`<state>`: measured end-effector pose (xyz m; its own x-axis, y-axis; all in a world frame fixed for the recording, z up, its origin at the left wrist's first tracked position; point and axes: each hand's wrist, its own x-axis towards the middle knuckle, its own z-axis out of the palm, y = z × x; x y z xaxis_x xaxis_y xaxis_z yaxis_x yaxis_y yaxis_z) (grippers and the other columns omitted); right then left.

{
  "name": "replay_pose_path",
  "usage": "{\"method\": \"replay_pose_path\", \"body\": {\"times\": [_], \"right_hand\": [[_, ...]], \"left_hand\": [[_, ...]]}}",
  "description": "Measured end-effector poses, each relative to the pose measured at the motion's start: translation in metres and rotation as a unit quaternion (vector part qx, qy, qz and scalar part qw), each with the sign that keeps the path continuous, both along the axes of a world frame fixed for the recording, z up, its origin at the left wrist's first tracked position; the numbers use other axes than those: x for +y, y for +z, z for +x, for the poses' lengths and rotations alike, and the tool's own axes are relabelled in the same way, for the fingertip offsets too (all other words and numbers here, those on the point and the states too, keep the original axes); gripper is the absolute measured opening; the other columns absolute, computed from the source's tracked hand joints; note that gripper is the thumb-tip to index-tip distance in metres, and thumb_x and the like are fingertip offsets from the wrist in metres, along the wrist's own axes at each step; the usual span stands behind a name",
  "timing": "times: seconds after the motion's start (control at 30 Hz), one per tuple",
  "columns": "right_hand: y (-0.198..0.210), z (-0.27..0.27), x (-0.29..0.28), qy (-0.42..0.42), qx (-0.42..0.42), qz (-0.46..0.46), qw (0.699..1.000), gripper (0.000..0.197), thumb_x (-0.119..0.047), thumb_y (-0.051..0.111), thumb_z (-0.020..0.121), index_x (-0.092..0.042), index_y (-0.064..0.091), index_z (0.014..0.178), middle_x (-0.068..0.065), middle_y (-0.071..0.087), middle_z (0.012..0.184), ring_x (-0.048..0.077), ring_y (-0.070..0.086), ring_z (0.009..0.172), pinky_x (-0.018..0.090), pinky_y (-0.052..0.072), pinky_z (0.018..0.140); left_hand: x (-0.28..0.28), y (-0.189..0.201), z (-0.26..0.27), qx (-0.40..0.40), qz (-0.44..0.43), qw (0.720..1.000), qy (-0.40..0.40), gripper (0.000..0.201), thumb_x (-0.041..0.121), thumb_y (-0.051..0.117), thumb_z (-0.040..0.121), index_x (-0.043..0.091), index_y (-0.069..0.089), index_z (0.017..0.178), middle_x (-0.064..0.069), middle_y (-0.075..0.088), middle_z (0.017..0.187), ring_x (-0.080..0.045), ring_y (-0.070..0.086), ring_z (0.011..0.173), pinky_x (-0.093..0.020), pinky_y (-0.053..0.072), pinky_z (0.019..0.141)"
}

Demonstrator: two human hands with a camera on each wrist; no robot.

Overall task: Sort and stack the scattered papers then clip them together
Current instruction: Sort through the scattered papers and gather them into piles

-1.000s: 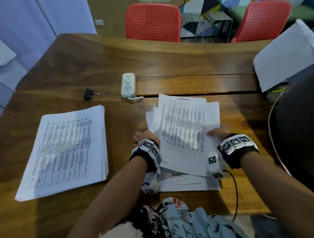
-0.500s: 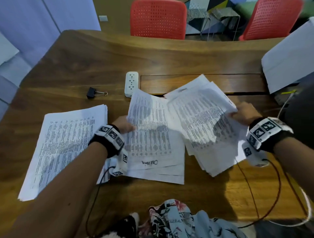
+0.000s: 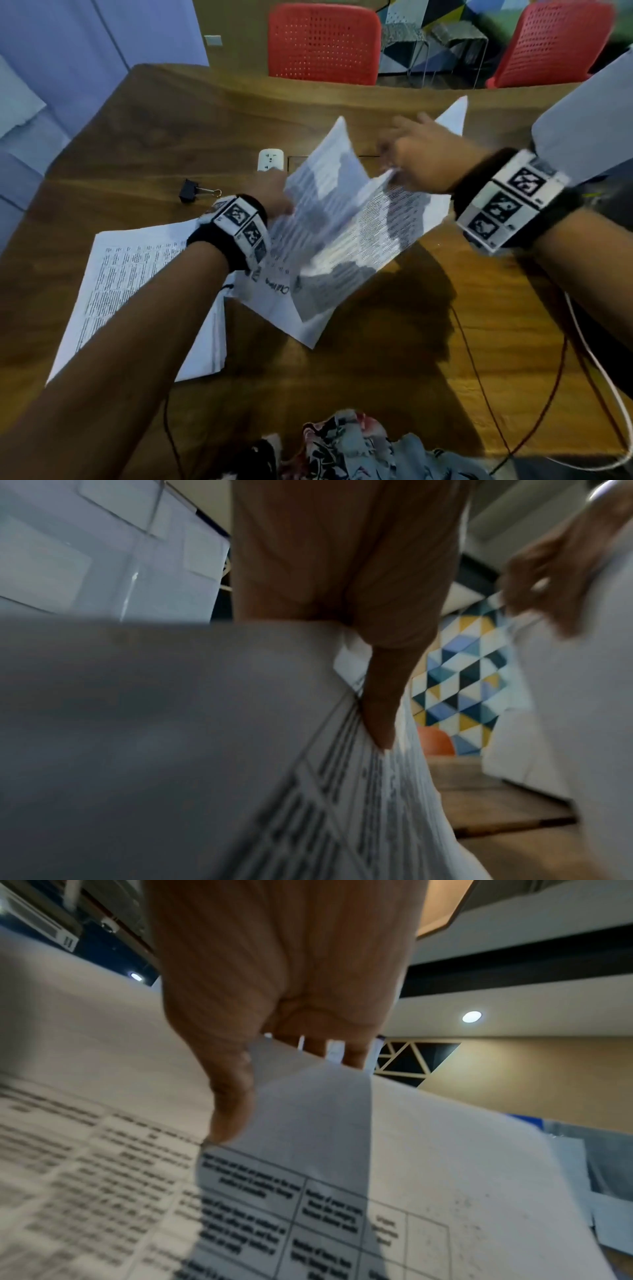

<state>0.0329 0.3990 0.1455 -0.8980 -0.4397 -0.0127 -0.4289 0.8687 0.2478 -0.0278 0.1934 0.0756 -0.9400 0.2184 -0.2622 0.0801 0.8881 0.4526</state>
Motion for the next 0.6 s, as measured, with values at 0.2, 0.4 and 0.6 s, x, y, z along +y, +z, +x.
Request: {"method": "replay_pose_path", "body": {"times": [0.2, 0.4, 0.6], "right_hand": [[-0.029, -0.003, -0.016, 0.085, 0.021, 0.038, 0.995, 0.024, 0.003, 0.079, 0.045, -0.012, 0.072, 0.063, 0.013, 0.057, 0.130, 0.044, 0.045, 0.126, 0.069, 0.027, 0.096], [-0.037, -0.006, -0.003, 0.032, -0.023, 0.065, 0.997, 0.032, -0.002, 0.061, 0.076, -0.011, 0.068, 0.106, 0.008, 0.065, 0.110, 0.025, 0.058, 0.111, 0.048, 0.010, 0.114], [-0.037, 0.000, 0.020, -0.029, -0.016, 0.011, 0.999, 0.026, -0.006, 0.061, 0.079, -0.008, 0.067, 0.104, 0.013, 0.066, 0.106, 0.031, 0.060, 0.101, 0.042, 0.029, 0.100]], "left_hand": [[0.034, 0.021, 0.023, 0.090, 0.018, 0.988, -0.122, 0.030, 0.004, 0.062, 0.083, -0.002, 0.059, 0.112, -0.019, 0.063, 0.114, -0.029, 0.057, 0.106, -0.029, 0.039, 0.078], [0.025, 0.011, 0.035, 0.080, 0.017, 0.989, -0.124, 0.025, 0.006, 0.057, 0.086, 0.000, 0.059, 0.110, -0.016, 0.058, 0.120, -0.028, 0.052, 0.109, -0.028, 0.038, 0.085], [-0.006, 0.010, 0.025, 0.056, -0.052, 0.991, -0.109, 0.032, 0.013, 0.062, 0.086, 0.000, 0.060, 0.115, -0.018, 0.058, 0.121, -0.032, 0.052, 0.116, -0.035, 0.044, 0.090]]}}
